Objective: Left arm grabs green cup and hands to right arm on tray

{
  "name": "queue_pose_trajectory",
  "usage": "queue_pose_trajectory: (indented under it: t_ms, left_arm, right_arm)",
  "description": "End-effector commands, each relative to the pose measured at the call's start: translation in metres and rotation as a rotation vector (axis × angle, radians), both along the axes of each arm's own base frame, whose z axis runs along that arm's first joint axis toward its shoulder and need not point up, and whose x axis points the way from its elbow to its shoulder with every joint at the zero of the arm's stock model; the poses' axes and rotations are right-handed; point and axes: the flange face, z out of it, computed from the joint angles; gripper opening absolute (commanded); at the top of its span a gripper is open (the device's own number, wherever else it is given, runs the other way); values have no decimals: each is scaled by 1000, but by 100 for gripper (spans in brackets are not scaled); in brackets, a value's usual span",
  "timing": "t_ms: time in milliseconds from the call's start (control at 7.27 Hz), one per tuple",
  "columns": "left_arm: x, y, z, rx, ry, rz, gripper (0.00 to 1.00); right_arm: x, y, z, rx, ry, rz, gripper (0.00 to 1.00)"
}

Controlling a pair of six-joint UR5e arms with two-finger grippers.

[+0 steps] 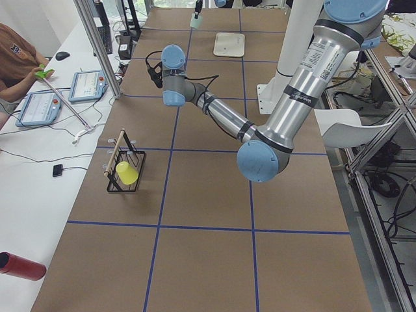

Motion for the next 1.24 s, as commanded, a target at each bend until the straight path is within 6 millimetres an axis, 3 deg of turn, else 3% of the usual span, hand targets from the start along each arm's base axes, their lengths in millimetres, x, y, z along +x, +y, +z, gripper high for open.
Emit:
queue_pose_trajectory:
  t_ms: [0, 138, 275, 412, 550, 688, 1100]
  left_arm:
    - [2, -3, 4, -21, -12, -6, 100]
    - [3, -5, 6, -42, -25, -7, 100]
    - [3, -5, 6, -41, -25, -7, 100]
    - [3, -5, 6, -35, -27, -7, 100]
    - [4, -5, 10, -13, -36, -7, 100]
    - [6, -3, 20, -26, -44, -7, 100]
    - [5, -3, 19, -25, -44, -8, 100]
  right_arm:
    - [-17, 14, 25, -95, 87, -81, 0]
    - [-35, 36, 10, -190, 124, -131, 0]
    - [-50, 78, -14, -213, 235, -136, 0]
    - [-48, 106, -7, -161, 303, -173, 0]
    - [-51, 114, 6, -135, 338, -210, 0]
    - [-71, 123, 14, -123, 385, -247, 0]
    - [-106, 136, 13, -127, 403, -343, 0]
